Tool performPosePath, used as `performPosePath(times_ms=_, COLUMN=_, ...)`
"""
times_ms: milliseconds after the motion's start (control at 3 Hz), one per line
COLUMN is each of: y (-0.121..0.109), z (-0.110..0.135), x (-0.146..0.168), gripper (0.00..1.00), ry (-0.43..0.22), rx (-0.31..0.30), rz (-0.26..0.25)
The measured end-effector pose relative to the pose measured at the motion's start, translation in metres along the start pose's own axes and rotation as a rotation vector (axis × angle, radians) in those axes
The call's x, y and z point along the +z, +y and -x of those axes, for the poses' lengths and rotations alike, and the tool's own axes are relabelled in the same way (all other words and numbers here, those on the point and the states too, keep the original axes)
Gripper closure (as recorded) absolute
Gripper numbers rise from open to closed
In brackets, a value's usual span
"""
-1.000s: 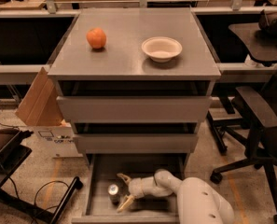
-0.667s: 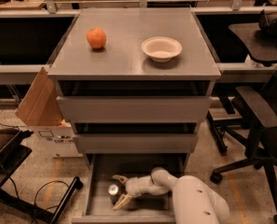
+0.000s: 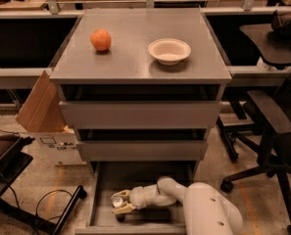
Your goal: Pick redbull can from bottom drawer and place on counter
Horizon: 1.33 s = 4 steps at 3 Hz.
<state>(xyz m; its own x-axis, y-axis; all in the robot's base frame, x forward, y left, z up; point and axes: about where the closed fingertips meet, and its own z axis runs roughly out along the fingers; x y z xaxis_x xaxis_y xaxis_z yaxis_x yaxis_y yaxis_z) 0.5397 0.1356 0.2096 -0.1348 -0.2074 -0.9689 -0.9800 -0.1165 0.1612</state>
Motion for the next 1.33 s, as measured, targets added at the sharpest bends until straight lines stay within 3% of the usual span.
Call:
performPosePath(times_ms=333, y=0.015, z=0.042, x=-0.013, gripper=0.82, ry=-0.123, rx=0.071, rz=-0.010)
performPosePath(times_ms=667, y=0.023, z=0.095, x=-0.047, gripper=1.00, ry=-0.197, rx=0.085, rz=-0.062)
performPosePath(times_ms=1000, y=0.036, z=0.178, x=-0.104, gripper=1.00, ry=-0.205, rx=0.051, rz=-0.130)
performPosePath(times_ms=1333, y=0.061, z=0.252, x=-0.139, gripper=1.00, ry=-0.164, rx=0.029, rz=-0.170)
